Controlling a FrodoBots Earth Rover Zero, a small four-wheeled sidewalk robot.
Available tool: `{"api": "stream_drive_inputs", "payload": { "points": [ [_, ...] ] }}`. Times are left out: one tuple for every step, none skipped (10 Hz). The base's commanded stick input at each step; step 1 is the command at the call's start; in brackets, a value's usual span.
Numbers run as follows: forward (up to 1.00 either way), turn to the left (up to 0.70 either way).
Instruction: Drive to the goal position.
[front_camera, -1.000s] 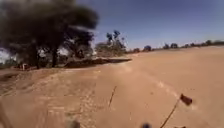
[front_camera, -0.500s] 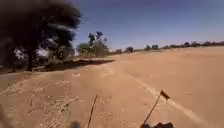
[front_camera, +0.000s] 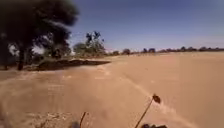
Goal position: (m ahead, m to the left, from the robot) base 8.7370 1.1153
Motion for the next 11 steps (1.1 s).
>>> {"api": "stream_drive_inputs", "payload": {
  "points": [
    [1.00,0.00],
    [1.00,0.00],
    [1.00,0.00],
    [1.00,0.00],
    [1.00,0.00],
    [1.00,0.00],
    [1.00,0.00],
    [1.00,0.00],
    [1.00,0.00],
    [1.00,0.00],
    [1.00,0.00]
  ]
}}
